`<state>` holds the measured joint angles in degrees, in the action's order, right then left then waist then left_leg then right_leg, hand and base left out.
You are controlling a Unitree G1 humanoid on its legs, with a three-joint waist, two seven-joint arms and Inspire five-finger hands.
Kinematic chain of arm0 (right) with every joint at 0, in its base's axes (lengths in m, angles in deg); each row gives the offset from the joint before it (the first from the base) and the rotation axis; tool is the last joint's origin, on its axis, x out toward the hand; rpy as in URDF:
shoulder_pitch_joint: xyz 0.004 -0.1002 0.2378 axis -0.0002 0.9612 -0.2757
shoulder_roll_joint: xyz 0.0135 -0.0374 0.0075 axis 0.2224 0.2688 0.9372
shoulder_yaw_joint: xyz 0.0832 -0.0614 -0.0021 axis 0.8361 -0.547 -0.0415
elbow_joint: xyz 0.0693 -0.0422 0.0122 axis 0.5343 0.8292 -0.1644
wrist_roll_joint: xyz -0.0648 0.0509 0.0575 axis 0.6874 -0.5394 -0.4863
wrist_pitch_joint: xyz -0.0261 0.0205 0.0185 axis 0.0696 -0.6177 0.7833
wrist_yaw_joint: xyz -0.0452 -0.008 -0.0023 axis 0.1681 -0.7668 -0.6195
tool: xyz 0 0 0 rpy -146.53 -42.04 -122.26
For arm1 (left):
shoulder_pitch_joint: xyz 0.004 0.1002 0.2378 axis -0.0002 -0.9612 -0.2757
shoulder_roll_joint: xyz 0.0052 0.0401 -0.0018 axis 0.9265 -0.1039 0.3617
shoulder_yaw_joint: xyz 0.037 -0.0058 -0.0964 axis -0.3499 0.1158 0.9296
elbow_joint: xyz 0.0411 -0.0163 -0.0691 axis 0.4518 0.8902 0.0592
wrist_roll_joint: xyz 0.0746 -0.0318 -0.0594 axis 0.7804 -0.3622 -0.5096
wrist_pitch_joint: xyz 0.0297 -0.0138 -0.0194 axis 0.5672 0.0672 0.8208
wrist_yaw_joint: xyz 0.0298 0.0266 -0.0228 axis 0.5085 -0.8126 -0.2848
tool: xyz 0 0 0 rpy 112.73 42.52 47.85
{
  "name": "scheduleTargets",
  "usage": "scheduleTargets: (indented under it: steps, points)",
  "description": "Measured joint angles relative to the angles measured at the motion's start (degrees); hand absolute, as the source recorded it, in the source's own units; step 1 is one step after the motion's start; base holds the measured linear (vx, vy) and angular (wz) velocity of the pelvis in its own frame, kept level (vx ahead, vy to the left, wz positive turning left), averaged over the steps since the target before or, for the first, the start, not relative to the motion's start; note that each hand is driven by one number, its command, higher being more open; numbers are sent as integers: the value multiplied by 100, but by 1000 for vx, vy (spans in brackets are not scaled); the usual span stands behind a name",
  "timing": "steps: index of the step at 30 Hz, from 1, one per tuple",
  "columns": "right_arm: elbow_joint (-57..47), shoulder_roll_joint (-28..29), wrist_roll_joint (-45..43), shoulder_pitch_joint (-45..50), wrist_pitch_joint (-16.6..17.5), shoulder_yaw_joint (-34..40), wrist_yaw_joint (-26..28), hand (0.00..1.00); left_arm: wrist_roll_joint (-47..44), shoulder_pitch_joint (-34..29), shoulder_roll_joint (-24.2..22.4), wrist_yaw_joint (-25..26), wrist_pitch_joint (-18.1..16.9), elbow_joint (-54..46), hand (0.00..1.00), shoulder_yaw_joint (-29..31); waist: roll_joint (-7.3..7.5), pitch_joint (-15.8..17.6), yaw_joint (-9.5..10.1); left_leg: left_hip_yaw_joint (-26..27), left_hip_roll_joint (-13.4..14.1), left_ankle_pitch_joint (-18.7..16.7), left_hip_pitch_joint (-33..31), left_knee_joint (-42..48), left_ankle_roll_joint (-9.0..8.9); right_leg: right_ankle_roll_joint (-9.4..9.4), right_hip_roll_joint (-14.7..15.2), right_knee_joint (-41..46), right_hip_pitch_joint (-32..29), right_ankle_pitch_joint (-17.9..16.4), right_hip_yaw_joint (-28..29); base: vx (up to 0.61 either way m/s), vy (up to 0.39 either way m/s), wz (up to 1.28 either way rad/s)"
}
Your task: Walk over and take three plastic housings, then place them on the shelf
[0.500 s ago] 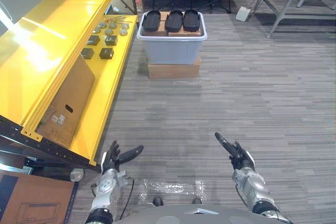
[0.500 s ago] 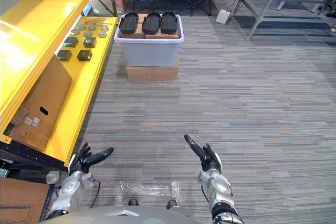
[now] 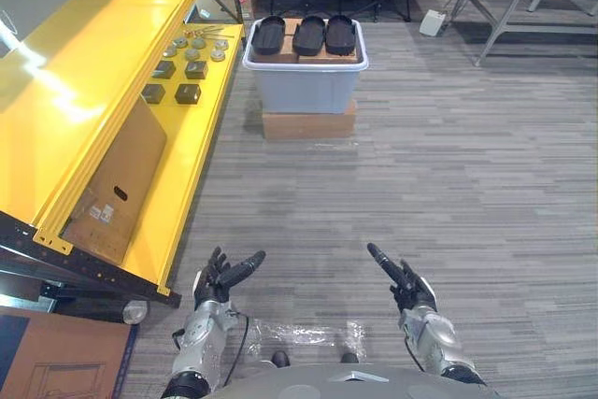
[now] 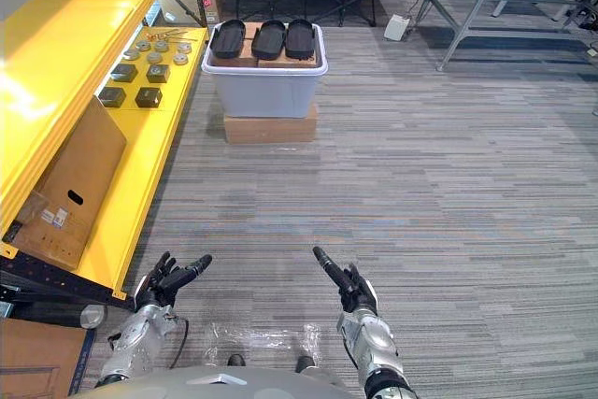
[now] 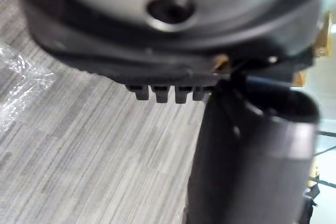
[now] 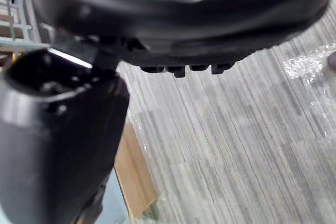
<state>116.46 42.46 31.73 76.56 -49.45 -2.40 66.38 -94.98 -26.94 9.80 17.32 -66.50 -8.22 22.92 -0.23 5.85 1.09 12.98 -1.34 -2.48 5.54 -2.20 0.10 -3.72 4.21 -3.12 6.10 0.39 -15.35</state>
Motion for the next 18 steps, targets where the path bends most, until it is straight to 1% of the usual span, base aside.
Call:
scheduleTargets:
  steps: [7,11,18]
  points:
    - [16,14,-56,201,-24,10,-205,100,-1,-245,-97,95,-1,154,100,3,-5,-3,3,-14,-1,59,-2,-3,87,32,-1,0,-28,24,-16,-84,-10,1]
    - [65,15,-41,211,-25,10,-254,100,-1,-256,-109,120,-2,167,100,4,-8,-5,7,-16,-5,110,-5,-49,144,34,-7,-8,-50,47,-18,-31,-1,0]
    - [65,18,43,211,-25,18,-294,100,25,-280,-121,119,-1,32,100,-11,-4,-11,11,-58,-61,152,50,-118,160,19,24,-63,1,113,-21,1,6,1]
